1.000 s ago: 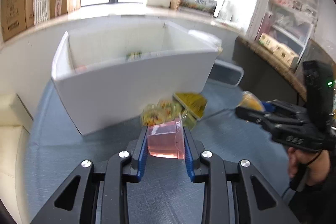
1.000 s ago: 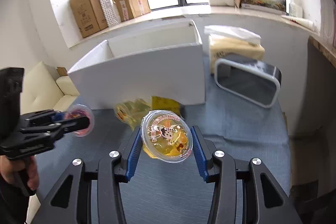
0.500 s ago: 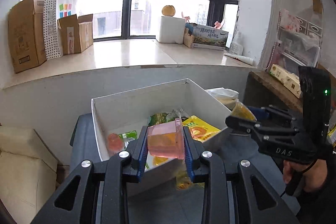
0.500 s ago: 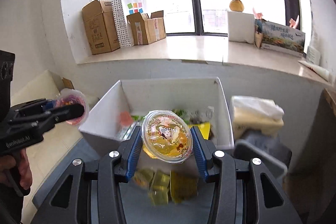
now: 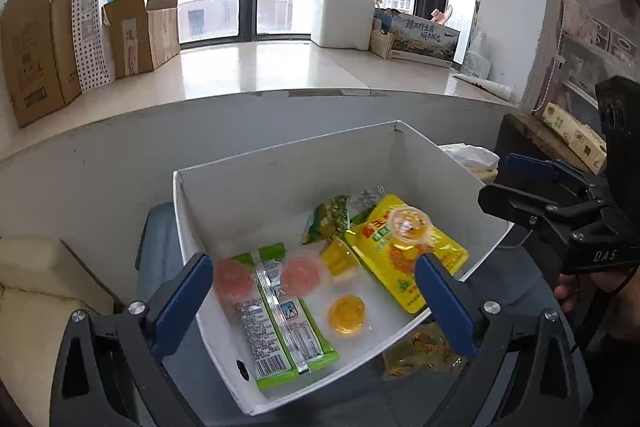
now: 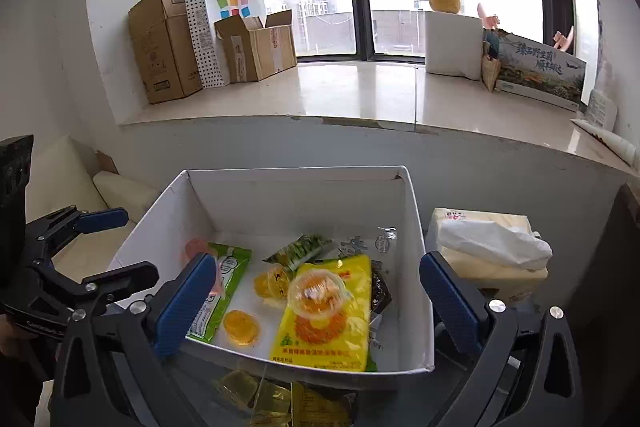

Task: Organize snacks
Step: 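Drop both jelly cups into the white box, opening both grippers, then grasp the yellow snack packet with the right gripper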

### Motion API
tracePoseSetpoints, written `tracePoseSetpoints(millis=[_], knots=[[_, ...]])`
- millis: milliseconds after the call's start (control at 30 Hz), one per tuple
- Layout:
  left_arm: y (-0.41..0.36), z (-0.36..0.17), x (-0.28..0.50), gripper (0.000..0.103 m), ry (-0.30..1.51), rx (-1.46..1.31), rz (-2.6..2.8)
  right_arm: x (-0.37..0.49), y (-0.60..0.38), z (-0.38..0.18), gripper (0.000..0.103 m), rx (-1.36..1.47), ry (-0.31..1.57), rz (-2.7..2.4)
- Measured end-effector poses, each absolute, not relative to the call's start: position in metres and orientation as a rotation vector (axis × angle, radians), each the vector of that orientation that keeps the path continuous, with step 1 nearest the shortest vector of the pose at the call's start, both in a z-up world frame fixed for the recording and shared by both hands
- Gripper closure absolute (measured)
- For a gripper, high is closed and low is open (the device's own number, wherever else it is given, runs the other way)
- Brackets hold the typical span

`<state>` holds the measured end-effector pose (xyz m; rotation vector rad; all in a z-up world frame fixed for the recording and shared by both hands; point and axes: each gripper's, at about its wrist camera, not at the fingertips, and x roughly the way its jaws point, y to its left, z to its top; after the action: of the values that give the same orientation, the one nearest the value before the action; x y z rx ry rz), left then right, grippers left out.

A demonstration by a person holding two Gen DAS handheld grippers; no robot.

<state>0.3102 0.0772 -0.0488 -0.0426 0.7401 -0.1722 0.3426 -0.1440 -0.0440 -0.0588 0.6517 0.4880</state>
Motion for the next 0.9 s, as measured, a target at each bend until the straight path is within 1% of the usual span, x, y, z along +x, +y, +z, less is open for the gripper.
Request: tracePoseSetpoints(millis=[267,533,700,900], knots=[[0.063,-0.04,0.265,0.0,0.731,-0.039,-0.187,0.291,-0.184,-0.055,0.0,0.057,0.653,0.501],[0.022,-0.065,0.184,0.0,0.75,-0.03,-0.249,0.248,-0.203,-0.109,0.0,0.051,0.755,0.5],[0.009,-0.075,0.149,0.0,0.78,-0.05,-0.278,0.256,-0.204,-0.136,0.0,0.082,0.829,0.487],[0.02,-0.083,0.126,0.0,0.79,-0.101,-0.282,0.287,-0.191,-0.156,0.0,0.118,0.9,0.483]])
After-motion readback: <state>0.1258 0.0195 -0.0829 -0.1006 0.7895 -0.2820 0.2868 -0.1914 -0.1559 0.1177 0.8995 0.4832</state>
